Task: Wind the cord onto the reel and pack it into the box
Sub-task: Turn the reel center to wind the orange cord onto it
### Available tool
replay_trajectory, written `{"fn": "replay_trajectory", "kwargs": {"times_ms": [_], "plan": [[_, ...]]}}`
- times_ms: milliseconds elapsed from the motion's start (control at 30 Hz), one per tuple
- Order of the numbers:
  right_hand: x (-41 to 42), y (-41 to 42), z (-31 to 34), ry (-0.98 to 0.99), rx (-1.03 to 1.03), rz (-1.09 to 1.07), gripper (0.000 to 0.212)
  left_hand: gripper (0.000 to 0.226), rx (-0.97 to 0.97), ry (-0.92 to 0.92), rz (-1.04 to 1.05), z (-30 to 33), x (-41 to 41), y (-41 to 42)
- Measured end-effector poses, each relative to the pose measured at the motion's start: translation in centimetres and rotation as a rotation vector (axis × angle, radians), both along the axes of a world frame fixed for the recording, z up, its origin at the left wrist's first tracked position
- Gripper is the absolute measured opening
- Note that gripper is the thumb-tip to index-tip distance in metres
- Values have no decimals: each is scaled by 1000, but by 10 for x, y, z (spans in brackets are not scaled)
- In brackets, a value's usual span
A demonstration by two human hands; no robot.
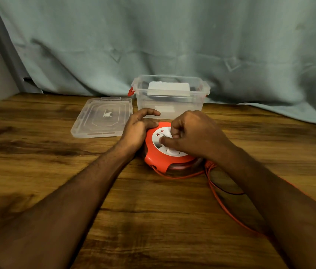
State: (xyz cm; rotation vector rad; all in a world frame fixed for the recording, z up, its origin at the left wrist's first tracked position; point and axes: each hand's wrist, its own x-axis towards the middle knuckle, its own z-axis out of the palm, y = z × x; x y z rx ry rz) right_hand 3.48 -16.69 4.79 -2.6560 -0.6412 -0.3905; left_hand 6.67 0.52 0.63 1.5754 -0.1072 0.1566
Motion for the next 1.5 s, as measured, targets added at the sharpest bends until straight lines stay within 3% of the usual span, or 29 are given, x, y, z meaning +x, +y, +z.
{"fn": "replay_trajectory", "kwargs": {"times_ms": [67, 100, 267, 433, 933, 1233, 1433, 1500], "plan": [[1, -8, 8, 22, 33, 56, 15, 34, 3, -5, 1, 0, 0, 0], [1, -13, 12, 41, 24, 91, 16, 34, 2, -8, -1, 0, 0, 0], [8, -30, 15, 215, -121, 204, 54, 34, 0, -18, -14, 1, -2, 0], [13, -37, 15, 257, -26, 209, 60, 34, -12, -24, -19, 2, -4, -1], [8, -24, 12, 147, -97, 64, 52, 37, -23, -27, -5, 1, -2, -2], [0, -5, 8, 124, -112, -58, 61, 37, -18, -26, -7, 1, -3, -3], [-3, 7, -6, -4, -15, -48, 54, 35, -36, -38, -10, 0, -2, 0], [-2, 2, -1, -13, -5, 1, 41, 35, -32, -41, -8, 0, -1, 1]]}}
